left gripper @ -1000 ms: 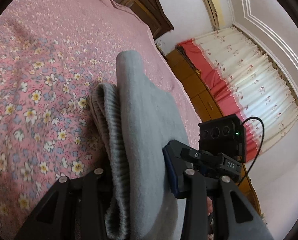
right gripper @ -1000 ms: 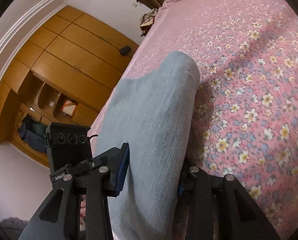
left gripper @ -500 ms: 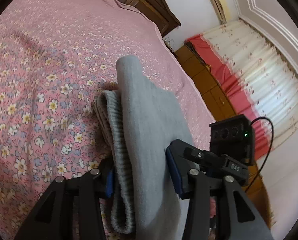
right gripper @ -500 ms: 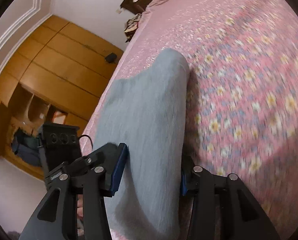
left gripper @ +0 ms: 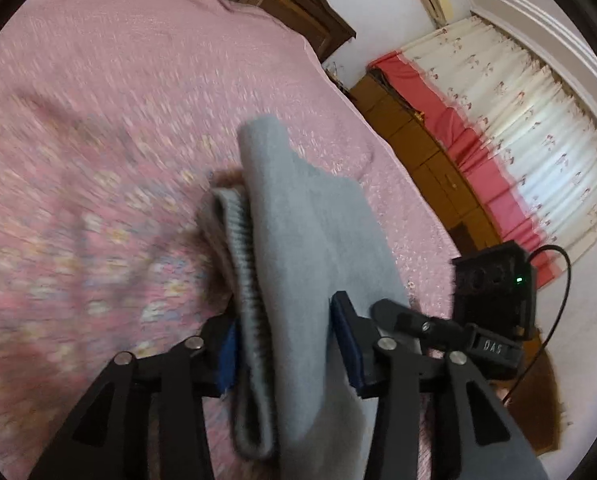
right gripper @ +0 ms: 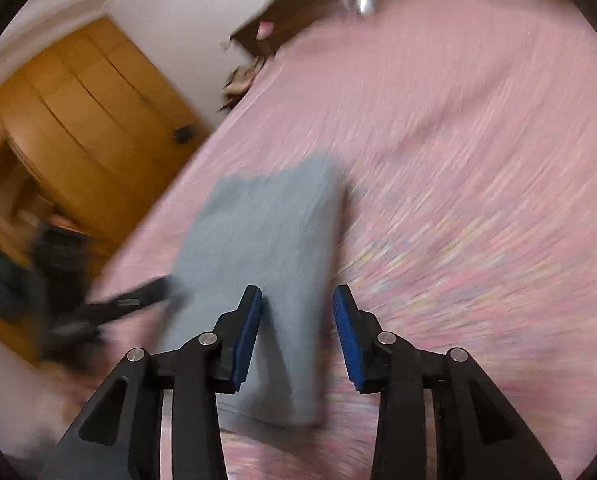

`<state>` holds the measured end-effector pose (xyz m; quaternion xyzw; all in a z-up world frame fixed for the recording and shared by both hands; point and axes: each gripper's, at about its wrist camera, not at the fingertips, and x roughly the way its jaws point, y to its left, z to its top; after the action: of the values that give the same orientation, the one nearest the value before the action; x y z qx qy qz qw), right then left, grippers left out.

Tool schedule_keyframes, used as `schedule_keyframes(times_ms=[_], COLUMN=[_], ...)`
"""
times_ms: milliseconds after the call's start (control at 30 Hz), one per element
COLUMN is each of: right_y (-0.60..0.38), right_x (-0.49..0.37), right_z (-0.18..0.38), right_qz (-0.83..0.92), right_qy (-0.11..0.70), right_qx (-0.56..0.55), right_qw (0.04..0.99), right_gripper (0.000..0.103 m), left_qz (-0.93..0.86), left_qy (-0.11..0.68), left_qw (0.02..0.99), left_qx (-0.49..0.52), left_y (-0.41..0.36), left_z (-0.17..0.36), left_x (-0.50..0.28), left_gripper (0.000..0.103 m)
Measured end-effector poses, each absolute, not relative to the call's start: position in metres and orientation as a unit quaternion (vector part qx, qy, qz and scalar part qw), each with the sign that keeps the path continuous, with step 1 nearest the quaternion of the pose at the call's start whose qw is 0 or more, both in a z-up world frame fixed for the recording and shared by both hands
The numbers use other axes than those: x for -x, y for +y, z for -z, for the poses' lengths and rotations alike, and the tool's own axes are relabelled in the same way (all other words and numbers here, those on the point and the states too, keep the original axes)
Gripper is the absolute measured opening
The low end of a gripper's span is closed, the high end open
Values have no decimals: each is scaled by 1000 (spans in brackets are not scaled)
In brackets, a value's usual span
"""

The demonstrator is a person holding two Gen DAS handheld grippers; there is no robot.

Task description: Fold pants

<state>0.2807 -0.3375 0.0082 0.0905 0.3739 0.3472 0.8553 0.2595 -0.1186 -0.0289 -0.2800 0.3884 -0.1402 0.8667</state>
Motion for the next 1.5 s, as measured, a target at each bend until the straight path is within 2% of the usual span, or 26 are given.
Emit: schedule_keyframes(times_ms=[67,133,167,200,300,333,400,467,567,633,733,867,933,967,1000,1033,1067,1200,1267,1333,1400,1500], right_y=[-336,-332,-327,-323,-306,-306,-312,-330,-349,-345,-320,-283,-271,-267,-264,-270,-276,-313,-320,-317,-322,-344], right_x=[-244,-221,-210,-204,-207,-205,-201,-195,-199,-216,-247,-301,-323,-335,-344,-346,-344,-314,-298,-297,-293,-265], right_z=[-26,-31,-28,-23,18,24,10,-1,-6,-15,-47,-58,-39,-27,-7,-4,-10,-34,-27,-9,-10,-30], right_qz=[-311,-319,-328,-332,-270,-268,-272,-293,-309,-322,-339,-340,-336,-323,-308,-311,-314,-302,-294,-286,-284,-272], right_qy=[302,281,286,297,394,393,373,349,338,338,290,292,335,358,392,391,381,325,341,391,392,368], right_qx=[-40,-40,-46,-46,13,13,-5,-59,-122,-130,-95,-22,-31,-31,-36,-55,-71,-111,-113,-89,-99,-111], right_qw=[900,904,899,894,879,879,887,888,881,874,890,894,880,875,866,865,867,889,886,870,869,882], right_gripper=[38,36,33,24,18,18,18,18,18,18,19,19,19,19,19,18,18,19,20,23,23,24], left_qz=[136,128,121,125,127,130,119,112,120,121,115,114,85,60,27,0,-14,-40,-58,-82,-94,-78], left_qy=[374,356,341,333,323,327,371,369,338,303,289,279,292,319,354,394,425,396,361,361,401,396], left_qw=[887,909,920,925,933,931,916,918,929,940,948,951,951,945,934,918,904,917,931,929,911,914], left_qx=[236,177,151,136,99,95,90,90,93,95,75,71,59,44,34,38,47,9,5,3,9,44], left_y=[-118,-126,-133,-141,-171,-176,-185,-187,-185,-183,-185,-184,-185,-185,-183,-179,-176,-187,-191,-185,-177,-165], left_z=[9,-11,-19,-24,-17,-9,20,28,8,-3,-14,-36,-37,-32,-20,-5,13,7,-7,-5,19,20], left_x=[-241,-221,-209,-201,-186,-186,-195,-196,-189,-176,-185,-234,-279,-301,-318,-332,-341,-336,-325,-326,-340,-342], left_gripper=[45,45,45,46,48,46,24,24,25,30,32,31,29,25,17,11,11,11,11,11,14,18])
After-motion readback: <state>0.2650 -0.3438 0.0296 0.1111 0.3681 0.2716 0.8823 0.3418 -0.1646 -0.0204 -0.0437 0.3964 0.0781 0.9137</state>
